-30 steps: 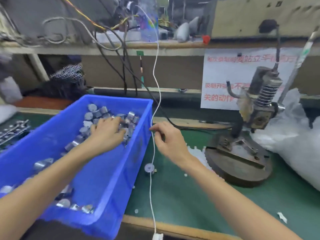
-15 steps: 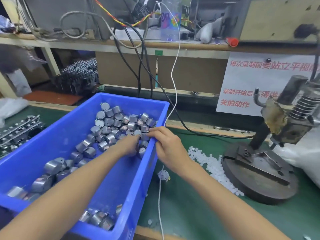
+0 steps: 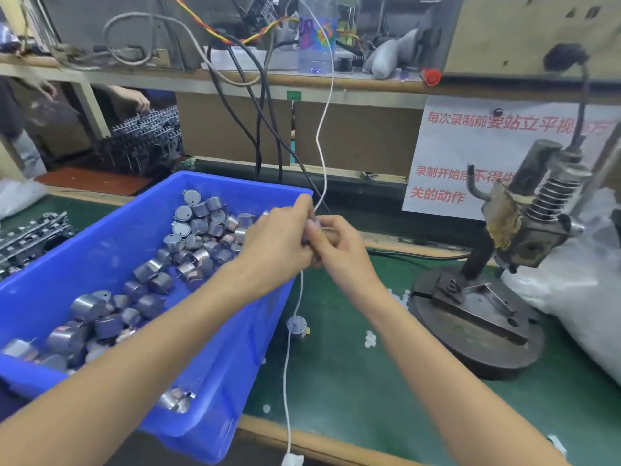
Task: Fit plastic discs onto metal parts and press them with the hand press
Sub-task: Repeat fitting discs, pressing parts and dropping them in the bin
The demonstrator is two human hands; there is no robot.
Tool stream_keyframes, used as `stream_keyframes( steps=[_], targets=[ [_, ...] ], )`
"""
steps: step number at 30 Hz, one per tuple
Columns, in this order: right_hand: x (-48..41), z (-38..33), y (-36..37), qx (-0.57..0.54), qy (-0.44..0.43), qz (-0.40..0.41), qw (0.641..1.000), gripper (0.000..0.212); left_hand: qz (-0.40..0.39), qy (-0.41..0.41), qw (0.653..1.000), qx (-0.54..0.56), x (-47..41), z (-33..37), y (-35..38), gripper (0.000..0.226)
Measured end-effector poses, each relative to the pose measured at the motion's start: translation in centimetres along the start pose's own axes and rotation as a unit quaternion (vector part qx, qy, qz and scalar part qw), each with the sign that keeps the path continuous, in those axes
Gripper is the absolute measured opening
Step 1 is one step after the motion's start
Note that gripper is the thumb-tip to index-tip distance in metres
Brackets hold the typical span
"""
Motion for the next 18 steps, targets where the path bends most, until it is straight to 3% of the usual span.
stream_keyframes(
  steps=[3, 6, 9, 11, 15, 18],
  targets=[
    [2.5, 0.9, -3.5, 0.038, 0.024, 0.008, 0.999, 0.004, -0.061, 0.004, 0.998, -0.004, 0.5, 3.5, 2.5, 0.036],
    [5.9, 3.0, -7.1, 0.075, 0.073, 0.05, 0.993, 0.015, -0.129, 0.012, 0.991, -0.039, 0.3, 6.1, 6.2, 0.05],
    [9.3, 5.9, -9.0, 0.125, 0.15, 0.091, 0.977, 0.02, -0.194, -0.037, 0.976, -0.088, -0.3, 6.8, 10.5, 0.04],
    [11.4, 7.8, -9.3, 0.141, 0.187, 0.107, 0.966, 0.018, -0.243, -0.086, 0.964, -0.057, -0.2, 5.4, 13.8, 0.029],
    [14.7, 10.2, -8.1, 0.095, 0.172, 0.103, 0.975, 0.02, -0.217, -0.117, 0.966, 0.083, 0.7, 2.8, 17.6, 0.017],
    [15.5, 11.0, -7.3, 0.064, 0.14, 0.111, 0.982, 0.019, -0.171, -0.095, 0.974, 0.115, 1.0, 2.2, 18.0, 0.007]
  ],
)
Point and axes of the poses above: each hand's wrist, its own x-axis away from the middle knuckle, its own y-axis out of the palm, z = x × y, the point moved 3 cm from there along -x, towards the middle knuckle, and after that the axes turned 15 degrees about -z, right-handed, at the moved point
